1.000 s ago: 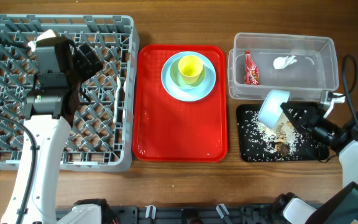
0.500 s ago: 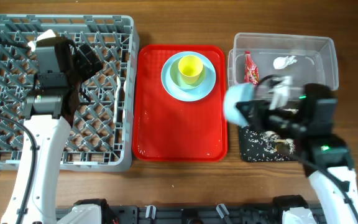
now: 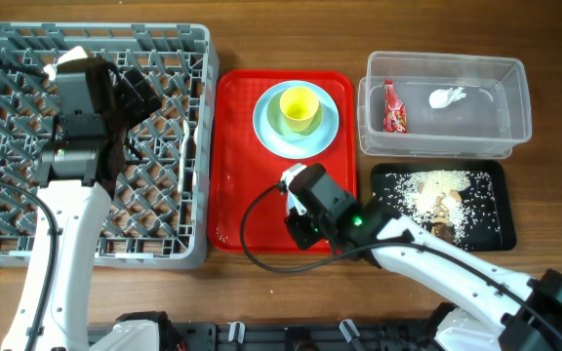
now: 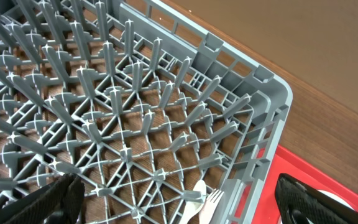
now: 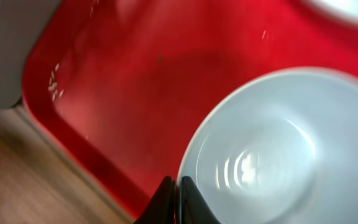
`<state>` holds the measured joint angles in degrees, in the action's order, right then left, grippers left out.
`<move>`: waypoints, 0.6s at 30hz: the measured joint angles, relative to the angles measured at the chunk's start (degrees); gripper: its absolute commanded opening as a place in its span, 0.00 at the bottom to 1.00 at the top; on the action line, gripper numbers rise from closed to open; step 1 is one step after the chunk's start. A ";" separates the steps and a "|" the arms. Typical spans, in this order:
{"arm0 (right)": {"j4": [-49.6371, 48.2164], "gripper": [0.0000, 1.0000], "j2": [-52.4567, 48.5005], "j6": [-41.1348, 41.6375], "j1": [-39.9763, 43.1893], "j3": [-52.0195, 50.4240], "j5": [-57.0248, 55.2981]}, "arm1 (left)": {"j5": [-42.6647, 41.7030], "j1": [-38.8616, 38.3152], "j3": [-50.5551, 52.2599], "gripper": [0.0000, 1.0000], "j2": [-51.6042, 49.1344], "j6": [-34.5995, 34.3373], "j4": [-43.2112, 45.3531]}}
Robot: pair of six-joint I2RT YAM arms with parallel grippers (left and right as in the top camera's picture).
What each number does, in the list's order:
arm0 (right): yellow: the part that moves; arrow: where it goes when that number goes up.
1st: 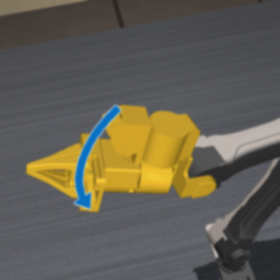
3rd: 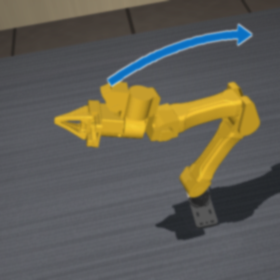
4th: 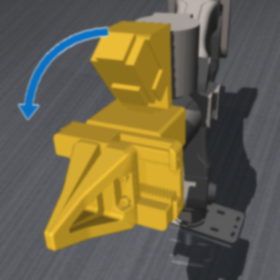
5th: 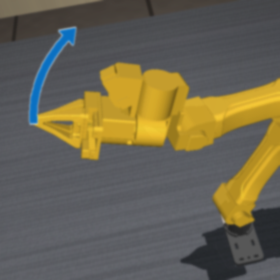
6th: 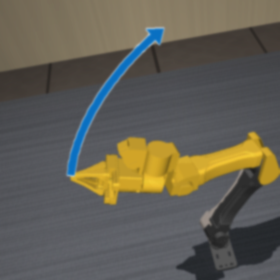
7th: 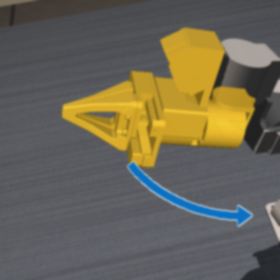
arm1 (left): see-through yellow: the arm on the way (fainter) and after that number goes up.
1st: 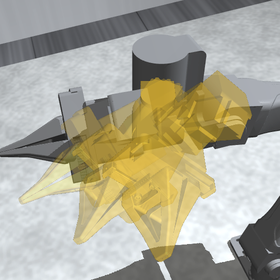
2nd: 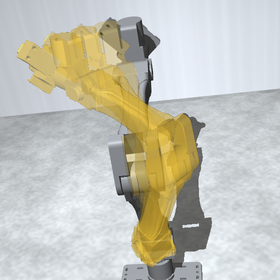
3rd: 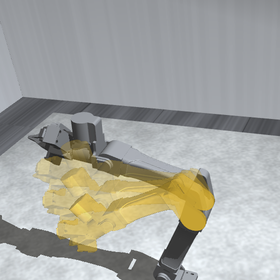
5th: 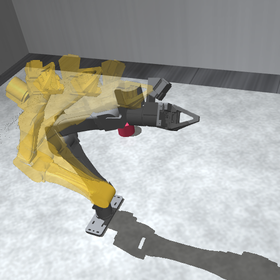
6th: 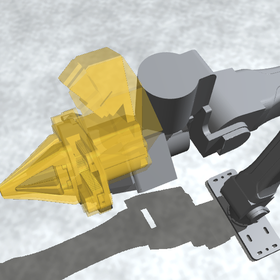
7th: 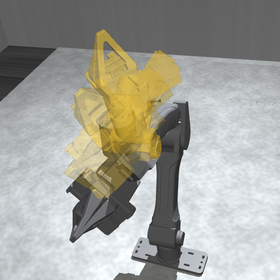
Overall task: Sort waste into correct bins and load items into the dishwasher rack
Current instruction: 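Return the empty bowl to the red tray and release it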
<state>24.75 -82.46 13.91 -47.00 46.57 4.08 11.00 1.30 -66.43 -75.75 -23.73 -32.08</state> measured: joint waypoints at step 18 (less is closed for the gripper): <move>0.79 0.90 0.02 -4.76 0.17 4.94 -1.81 | 0.00 0.00 0.00 1.00 0.00 0.00 0.00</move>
<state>25.54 -82.43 9.15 -46.83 51.51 2.26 11.00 1.30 -66.43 -75.75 -23.73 -32.08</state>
